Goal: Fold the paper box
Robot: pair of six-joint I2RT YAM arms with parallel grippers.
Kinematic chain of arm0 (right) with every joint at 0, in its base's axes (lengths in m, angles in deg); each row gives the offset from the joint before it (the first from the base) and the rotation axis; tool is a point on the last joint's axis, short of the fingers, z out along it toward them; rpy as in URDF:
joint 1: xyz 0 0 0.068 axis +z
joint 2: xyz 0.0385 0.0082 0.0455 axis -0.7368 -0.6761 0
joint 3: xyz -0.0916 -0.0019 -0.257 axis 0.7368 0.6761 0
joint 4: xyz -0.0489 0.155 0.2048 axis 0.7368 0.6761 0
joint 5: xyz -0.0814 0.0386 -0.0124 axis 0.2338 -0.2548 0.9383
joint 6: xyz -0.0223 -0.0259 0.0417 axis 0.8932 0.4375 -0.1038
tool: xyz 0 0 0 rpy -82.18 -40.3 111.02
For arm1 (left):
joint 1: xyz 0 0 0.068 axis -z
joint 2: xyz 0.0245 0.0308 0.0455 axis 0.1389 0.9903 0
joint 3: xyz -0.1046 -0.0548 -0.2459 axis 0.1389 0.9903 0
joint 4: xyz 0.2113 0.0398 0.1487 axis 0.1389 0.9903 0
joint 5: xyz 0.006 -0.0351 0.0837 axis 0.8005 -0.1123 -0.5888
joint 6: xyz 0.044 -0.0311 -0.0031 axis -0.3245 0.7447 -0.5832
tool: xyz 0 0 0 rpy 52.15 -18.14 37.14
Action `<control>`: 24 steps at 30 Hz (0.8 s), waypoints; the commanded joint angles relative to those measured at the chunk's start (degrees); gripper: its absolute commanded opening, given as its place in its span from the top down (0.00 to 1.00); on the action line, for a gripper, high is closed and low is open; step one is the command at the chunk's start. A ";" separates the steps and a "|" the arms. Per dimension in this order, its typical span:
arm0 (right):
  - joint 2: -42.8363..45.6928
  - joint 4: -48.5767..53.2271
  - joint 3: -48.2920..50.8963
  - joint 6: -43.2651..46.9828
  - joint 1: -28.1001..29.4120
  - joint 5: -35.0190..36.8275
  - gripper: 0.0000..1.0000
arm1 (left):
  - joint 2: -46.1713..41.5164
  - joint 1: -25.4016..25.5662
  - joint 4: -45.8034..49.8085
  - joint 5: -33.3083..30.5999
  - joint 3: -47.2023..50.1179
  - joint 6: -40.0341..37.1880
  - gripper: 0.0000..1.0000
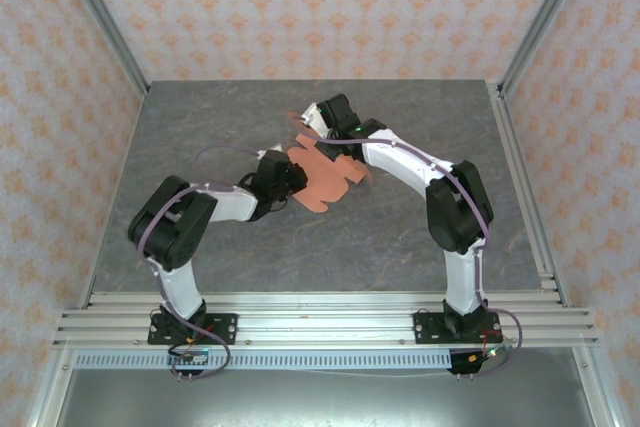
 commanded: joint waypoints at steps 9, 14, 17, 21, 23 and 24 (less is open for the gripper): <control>0.15 -1.72 0.52 5.25 -0.08 -7.25 0.96 | -19.07 -6.02 24.72 -9.90 -6.61 -21.69 0.52; 1.18 -2.11 1.59 6.32 -0.06 -10.25 0.96 | -16.50 -16.60 26.29 1.75 -13.57 -23.47 0.51; 1.63 -2.58 2.27 7.47 -0.02 -12.28 0.96 | -12.06 -18.21 31.59 6.18 -21.50 -26.57 0.53; 1.60 -2.31 2.04 8.90 0.00 -13.42 0.96 | -6.75 -19.46 35.65 9.69 -29.80 -29.28 0.58; 1.26 -1.62 1.33 9.27 0.01 -13.52 0.95 | -3.87 -19.57 38.47 10.36 -33.91 -29.74 0.61; 1.06 -1.29 0.94 9.40 0.01 -13.38 0.95 | -2.51 -19.51 39.66 11.21 -35.82 -29.70 0.64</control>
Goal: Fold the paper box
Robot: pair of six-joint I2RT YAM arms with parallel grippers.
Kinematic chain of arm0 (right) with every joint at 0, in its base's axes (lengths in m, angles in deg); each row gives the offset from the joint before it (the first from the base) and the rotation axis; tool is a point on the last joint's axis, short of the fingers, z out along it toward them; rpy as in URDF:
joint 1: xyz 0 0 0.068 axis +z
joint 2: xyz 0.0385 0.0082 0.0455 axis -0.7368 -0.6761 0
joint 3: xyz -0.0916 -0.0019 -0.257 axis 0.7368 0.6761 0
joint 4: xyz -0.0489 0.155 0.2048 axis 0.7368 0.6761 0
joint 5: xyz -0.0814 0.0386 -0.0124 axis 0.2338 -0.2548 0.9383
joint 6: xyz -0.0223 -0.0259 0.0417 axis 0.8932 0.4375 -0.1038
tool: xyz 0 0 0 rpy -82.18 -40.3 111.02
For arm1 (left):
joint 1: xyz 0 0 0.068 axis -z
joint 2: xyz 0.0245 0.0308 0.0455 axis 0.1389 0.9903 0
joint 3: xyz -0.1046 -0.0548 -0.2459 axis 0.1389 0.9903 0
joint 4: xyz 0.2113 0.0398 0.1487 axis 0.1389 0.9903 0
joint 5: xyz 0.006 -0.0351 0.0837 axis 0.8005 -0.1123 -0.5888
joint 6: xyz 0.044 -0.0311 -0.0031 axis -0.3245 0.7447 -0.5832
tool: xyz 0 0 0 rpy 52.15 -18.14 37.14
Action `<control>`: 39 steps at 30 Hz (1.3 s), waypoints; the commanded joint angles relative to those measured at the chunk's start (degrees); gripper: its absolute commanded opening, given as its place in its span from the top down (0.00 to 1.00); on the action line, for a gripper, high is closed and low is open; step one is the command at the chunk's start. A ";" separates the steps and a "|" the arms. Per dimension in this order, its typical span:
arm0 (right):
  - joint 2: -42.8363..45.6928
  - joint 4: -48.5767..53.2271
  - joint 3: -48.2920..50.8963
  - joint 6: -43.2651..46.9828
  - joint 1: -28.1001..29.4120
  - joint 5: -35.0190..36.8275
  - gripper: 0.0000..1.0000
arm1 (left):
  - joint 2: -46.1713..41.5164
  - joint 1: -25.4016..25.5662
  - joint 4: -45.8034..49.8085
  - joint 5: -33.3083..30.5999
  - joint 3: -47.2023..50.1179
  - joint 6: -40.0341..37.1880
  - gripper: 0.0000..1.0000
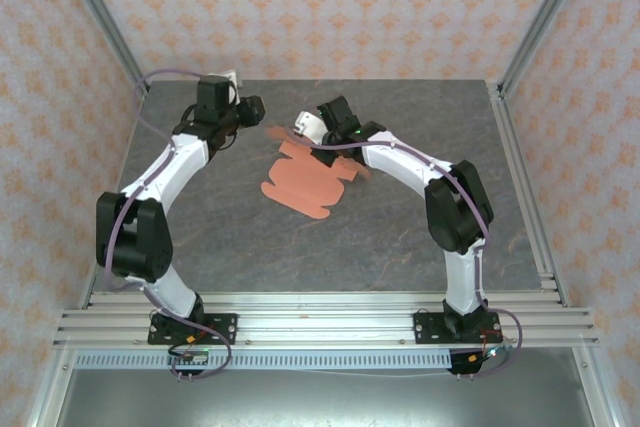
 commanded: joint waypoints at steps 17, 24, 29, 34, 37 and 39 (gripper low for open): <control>-0.25 1.49 -3.81 1.57 0.11 -2.34 0.94 | 11.32 2.54 9.58 6.35 -9.77 3.35 0.70; -1.15 1.40 -4.65 1.11 0.13 -2.01 0.91 | 12.42 3.91 9.63 6.10 -9.30 3.47 0.72; -1.80 1.40 -4.92 0.97 0.09 -1.29 0.90 | 10.58 3.91 7.66 6.55 -6.35 4.91 0.73; -1.79 0.07 -4.07 0.86 0.16 -0.57 0.88 | 8.90 3.90 4.17 9.66 -1.97 7.68 0.78; -1.70 -0.76 -3.49 0.86 0.09 0.41 0.87 | 7.88 3.93 2.02 11.30 1.11 9.29 0.80; -1.43 -1.98 -2.66 0.86 0.26 1.33 0.87 | 6.48 3.80 0.02 11.42 3.37 10.39 0.81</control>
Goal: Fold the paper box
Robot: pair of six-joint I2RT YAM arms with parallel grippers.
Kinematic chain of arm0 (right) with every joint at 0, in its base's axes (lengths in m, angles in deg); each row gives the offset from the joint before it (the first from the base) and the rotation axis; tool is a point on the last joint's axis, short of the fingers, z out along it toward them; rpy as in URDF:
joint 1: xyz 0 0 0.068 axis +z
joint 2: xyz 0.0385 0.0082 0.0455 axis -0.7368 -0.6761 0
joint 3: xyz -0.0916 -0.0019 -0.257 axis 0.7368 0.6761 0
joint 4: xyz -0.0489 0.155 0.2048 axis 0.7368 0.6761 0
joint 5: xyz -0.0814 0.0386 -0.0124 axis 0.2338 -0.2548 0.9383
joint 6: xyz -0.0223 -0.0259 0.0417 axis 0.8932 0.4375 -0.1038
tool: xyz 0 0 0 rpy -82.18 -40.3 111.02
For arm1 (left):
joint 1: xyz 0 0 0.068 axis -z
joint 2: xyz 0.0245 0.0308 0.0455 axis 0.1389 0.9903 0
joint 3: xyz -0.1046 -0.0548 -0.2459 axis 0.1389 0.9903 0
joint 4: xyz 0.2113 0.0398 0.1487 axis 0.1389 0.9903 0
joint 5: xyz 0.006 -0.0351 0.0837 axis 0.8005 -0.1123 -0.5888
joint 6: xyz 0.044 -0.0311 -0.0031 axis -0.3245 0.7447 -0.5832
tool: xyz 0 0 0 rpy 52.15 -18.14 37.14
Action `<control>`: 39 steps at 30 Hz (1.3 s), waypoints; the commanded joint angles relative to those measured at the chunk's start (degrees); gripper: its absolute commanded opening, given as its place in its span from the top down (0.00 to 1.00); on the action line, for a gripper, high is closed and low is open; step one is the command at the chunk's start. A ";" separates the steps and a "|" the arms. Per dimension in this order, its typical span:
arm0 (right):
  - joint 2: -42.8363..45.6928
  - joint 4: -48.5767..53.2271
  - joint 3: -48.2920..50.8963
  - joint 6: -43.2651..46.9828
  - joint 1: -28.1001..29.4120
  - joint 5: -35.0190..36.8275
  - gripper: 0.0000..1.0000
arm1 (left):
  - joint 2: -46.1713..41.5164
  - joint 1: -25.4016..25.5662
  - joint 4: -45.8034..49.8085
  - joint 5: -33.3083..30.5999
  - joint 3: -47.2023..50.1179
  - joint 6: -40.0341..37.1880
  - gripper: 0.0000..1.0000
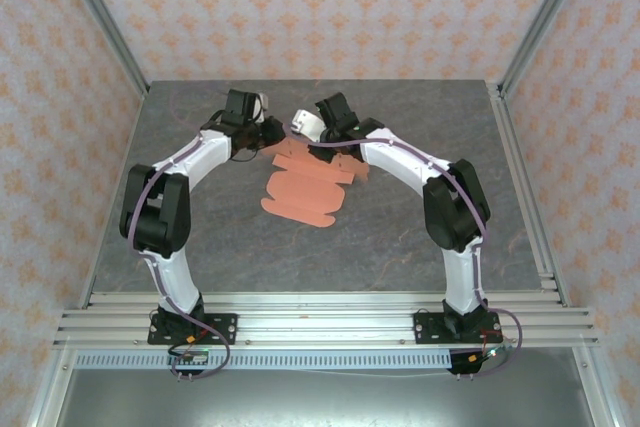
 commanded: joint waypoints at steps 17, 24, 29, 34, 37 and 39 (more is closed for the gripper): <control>7.70 -30.45 21.53 7.58 2.73 10.01 0.84 | -8.86 -0.63 -0.23 -3.70 4.79 -7.90 0.63; 7.51 -29.45 21.49 8.22 2.73 10.22 0.84 | -11.96 -0.80 -7.56 -2.29 10.79 -26.41 0.57; 7.58 -29.33 21.70 8.05 2.77 9.90 0.84 | -12.84 -2.09 -12.72 1.97 14.25 -36.92 0.50; 7.65 -29.30 21.63 8.14 2.75 9.87 0.84 | -11.91 -3.31 -14.29 6.99 14.05 -47.99 0.50; 7.58 -29.28 21.53 8.05 2.73 9.80 0.84 | -10.07 -4.52 -15.19 9.73 11.99 -48.85 0.50; 7.46 -29.21 21.29 7.92 2.77 9.72 0.84 | -8.42 -4.66 -11.78 13.05 9.17 -50.74 0.50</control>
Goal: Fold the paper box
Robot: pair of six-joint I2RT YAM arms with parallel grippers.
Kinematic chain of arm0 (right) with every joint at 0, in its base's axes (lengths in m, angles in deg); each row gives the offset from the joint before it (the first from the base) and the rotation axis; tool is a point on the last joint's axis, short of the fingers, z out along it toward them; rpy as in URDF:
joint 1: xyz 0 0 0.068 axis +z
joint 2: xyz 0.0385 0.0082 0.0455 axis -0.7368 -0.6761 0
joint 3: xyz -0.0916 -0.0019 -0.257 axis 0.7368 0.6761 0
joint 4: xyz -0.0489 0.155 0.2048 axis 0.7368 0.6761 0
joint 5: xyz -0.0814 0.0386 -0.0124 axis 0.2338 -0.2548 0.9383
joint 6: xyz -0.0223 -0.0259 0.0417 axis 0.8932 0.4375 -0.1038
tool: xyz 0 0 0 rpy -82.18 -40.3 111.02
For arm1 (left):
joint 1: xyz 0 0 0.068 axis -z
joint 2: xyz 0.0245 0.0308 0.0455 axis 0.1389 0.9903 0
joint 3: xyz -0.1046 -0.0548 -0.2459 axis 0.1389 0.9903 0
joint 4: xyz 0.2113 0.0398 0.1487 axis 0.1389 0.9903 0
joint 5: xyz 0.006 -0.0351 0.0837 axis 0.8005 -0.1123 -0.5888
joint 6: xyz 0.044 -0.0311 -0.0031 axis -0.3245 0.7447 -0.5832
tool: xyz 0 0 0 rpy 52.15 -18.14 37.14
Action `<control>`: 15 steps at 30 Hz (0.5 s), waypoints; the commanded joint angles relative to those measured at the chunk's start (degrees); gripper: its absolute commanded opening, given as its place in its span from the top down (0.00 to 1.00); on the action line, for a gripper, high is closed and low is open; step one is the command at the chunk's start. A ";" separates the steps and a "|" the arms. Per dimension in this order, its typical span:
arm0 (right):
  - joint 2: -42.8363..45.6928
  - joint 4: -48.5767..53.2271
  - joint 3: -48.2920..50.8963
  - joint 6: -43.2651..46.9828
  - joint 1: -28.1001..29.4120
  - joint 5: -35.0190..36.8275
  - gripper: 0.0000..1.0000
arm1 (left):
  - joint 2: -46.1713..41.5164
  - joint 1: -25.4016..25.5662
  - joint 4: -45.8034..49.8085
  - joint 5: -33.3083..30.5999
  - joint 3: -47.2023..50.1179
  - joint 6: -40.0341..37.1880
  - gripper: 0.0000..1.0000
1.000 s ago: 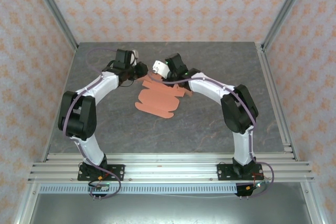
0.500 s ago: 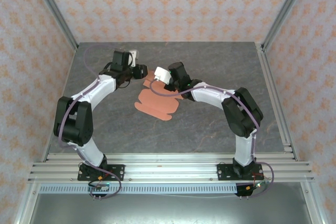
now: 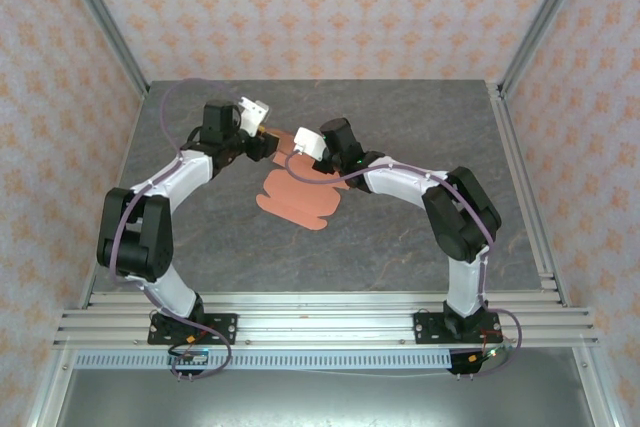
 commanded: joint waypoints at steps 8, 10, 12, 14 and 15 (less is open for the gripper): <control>1.38 -0.79 -0.36 0.00 0.26 0.09 0.84 | 5.43 -0.50 3.66 7.99 -6.56 -7.87 0.49; 1.27 -0.53 -0.64 0.14 0.27 0.08 0.84 | 6.15 -0.37 4.16 6.88 -6.87 -7.77 0.49; 1.14 -0.47 -0.86 0.07 0.28 -0.01 0.84 | 7.03 0.04 5.43 6.66 -7.66 -8.38 0.49; 1.03 -0.31 -1.05 -0.09 0.26 -0.16 0.84 | 7.84 0.91 6.79 5.56 -8.32 -9.72 0.49; 0.94 -0.20 -1.25 -0.13 0.28 -0.24 0.84 | 8.18 1.31 7.23 4.82 -8.54 -10.12 0.49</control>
